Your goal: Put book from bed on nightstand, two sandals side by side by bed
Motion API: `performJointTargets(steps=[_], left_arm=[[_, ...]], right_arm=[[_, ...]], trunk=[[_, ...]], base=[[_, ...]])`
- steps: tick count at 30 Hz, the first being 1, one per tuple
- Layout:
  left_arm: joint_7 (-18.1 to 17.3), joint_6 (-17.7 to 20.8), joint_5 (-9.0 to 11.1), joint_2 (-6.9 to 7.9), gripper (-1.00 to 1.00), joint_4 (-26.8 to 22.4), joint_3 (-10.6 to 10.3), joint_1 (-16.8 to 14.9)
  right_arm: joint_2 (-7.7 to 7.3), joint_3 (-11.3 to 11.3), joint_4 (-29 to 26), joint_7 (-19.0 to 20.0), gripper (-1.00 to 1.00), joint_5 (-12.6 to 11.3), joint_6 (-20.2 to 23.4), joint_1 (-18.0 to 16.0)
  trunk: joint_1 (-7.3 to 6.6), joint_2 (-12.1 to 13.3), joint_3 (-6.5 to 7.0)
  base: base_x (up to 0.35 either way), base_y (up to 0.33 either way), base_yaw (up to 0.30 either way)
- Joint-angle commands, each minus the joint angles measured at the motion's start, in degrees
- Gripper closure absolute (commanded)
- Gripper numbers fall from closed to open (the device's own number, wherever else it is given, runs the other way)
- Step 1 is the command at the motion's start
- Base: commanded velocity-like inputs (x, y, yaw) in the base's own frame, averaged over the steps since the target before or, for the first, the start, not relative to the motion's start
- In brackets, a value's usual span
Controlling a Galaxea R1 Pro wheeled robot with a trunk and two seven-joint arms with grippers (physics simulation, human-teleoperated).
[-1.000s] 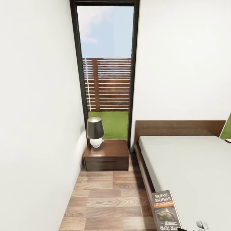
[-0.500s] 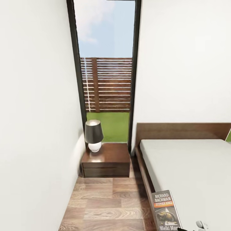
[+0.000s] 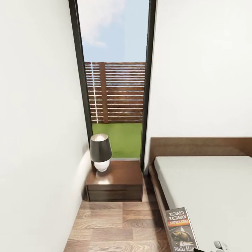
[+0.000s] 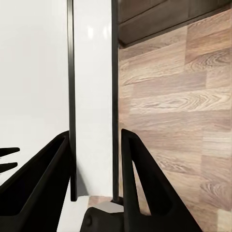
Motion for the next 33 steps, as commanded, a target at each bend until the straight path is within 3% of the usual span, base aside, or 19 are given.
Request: performJointTargets(steps=[1, 33], left_arm=[[-0.08, -0.31, -0.56, 0.01, -1.0, 0.04, 0.28, -0.02], [-0.08, -0.31, -0.56, 0.01, -1.0, 0.04, 0.28, -0.02]], right_arm=[[0.02, -0.74, 0.0, 0.24, 1.0, 0.17, 0.41, -0.02], [0.01, -0.74, 0.0, 0.21, 1.0, 0.17, 0.41, -0.02]], trunk=[[0.05, -0.04, -0.02], [0.05, -0.04, -0.02]], base=[[0.332, 0.0, 0.0], [0.327, 0.0, 0.0]])
